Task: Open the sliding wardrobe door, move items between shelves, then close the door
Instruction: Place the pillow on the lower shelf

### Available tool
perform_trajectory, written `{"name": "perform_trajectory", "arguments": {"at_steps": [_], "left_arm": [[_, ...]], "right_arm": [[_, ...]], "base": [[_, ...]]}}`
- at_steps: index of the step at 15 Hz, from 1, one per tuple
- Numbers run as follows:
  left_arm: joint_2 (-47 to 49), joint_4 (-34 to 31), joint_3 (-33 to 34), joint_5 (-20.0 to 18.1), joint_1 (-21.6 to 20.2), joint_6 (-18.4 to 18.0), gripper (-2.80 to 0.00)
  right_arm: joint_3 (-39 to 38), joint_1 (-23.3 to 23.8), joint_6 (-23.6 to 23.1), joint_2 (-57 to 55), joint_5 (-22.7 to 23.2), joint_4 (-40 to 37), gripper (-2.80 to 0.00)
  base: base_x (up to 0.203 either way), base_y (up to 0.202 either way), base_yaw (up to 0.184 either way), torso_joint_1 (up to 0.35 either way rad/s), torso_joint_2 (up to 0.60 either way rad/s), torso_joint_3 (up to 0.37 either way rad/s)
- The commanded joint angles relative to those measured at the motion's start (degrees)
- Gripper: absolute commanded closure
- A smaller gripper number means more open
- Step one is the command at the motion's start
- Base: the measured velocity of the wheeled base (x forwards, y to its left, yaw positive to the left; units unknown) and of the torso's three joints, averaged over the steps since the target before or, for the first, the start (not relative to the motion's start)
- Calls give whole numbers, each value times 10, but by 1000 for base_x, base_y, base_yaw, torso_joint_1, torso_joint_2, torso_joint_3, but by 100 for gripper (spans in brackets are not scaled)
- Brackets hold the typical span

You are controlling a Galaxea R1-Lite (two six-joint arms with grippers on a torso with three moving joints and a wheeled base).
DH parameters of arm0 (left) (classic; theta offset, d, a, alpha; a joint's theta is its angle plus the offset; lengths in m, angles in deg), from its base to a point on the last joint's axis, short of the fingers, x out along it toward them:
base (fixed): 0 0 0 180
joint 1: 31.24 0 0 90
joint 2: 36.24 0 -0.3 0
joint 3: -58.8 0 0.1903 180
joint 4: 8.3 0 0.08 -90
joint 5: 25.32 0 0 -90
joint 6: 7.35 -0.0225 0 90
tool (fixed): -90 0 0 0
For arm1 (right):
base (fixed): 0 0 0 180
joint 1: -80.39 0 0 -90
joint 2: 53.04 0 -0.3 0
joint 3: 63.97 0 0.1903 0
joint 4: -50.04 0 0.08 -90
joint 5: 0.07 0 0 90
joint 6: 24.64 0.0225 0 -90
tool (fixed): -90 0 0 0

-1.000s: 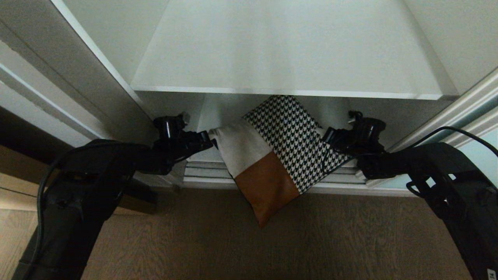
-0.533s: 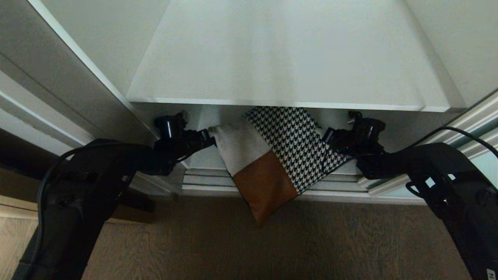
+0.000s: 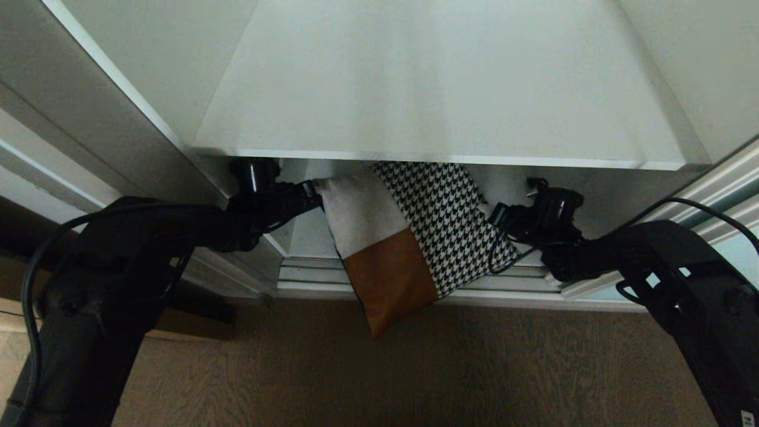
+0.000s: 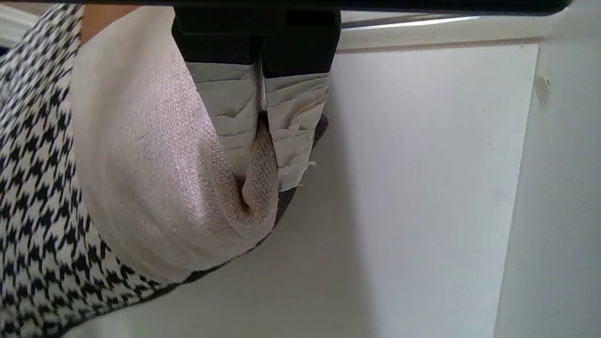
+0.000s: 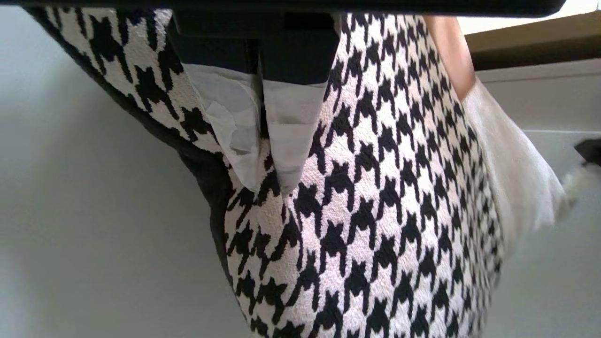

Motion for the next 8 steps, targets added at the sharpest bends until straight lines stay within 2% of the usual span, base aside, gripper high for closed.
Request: {"name": "perform_trajectory", "arguments": {"at_steps": [1,4,5,8], "left_arm": [[-15,-1,0,0,0,2,0],[-8,-2,-3,0,0,2,0],[-6,-3,-3,0,0,2,-280],[-8,2,-3,-2,0,2,-280]], "right_arm": [[-29,-1,1,13,4,19,0],[-30,-2,1,12,5,22,0],[-30,-4,1,12,5,23,0],[-29,-5,1,10,4,28,0]], "base": [[0,0,0,0,0,0],[0,0,0,0,0,0],[0,0,0,0,0,0],[0,0,0,0,0,0]]}}
